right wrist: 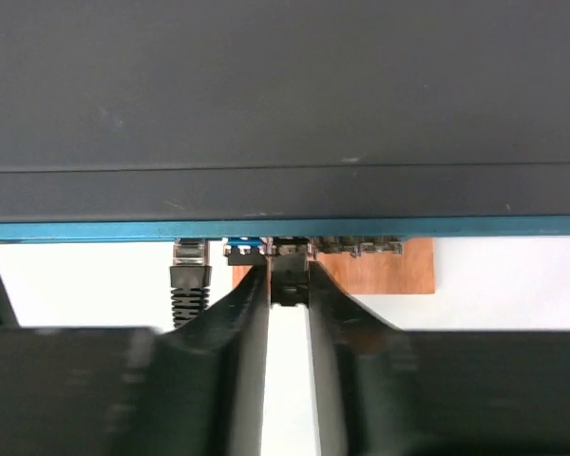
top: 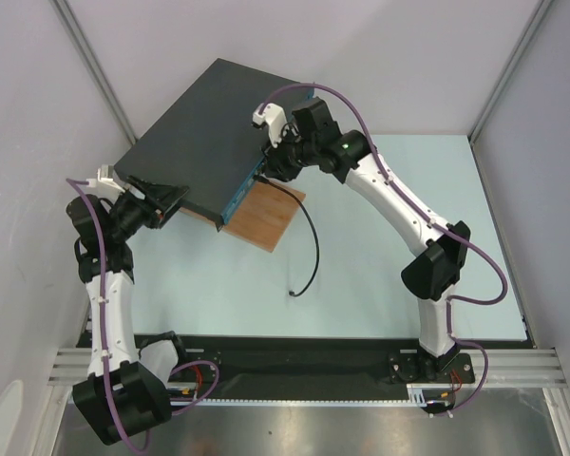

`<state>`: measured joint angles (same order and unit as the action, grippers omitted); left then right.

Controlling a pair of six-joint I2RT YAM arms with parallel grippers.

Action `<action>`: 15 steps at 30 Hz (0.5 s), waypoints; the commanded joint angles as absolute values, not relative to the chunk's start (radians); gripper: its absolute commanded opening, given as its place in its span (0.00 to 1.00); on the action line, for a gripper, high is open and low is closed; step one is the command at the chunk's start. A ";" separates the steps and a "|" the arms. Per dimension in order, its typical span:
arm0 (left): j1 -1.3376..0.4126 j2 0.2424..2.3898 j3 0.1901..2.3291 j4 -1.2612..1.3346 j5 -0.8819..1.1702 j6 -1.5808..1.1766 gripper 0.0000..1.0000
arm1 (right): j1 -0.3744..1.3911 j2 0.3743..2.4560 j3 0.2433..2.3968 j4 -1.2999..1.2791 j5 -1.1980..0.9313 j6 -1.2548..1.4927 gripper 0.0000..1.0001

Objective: Insert the plug into the switch port

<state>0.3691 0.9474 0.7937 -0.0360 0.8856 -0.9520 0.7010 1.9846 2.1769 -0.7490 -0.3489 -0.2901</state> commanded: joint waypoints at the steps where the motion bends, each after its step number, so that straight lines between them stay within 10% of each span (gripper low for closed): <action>1: 0.344 0.976 0.839 0.132 0.813 -0.854 0.04 | 0.747 1.967 2.234 -0.646 -0.430 -0.304 0.29; 6: 0.342 0.976 0.844 0.133 0.815 -0.853 0.04 | 0.713 1.914 2.169 -0.698 -0.445 -0.330 0.58; 15: 0.344 0.974 0.845 0.137 0.818 -0.853 0.04 | 0.663 1.818 2.043 -0.775 -0.471 -0.364 0.64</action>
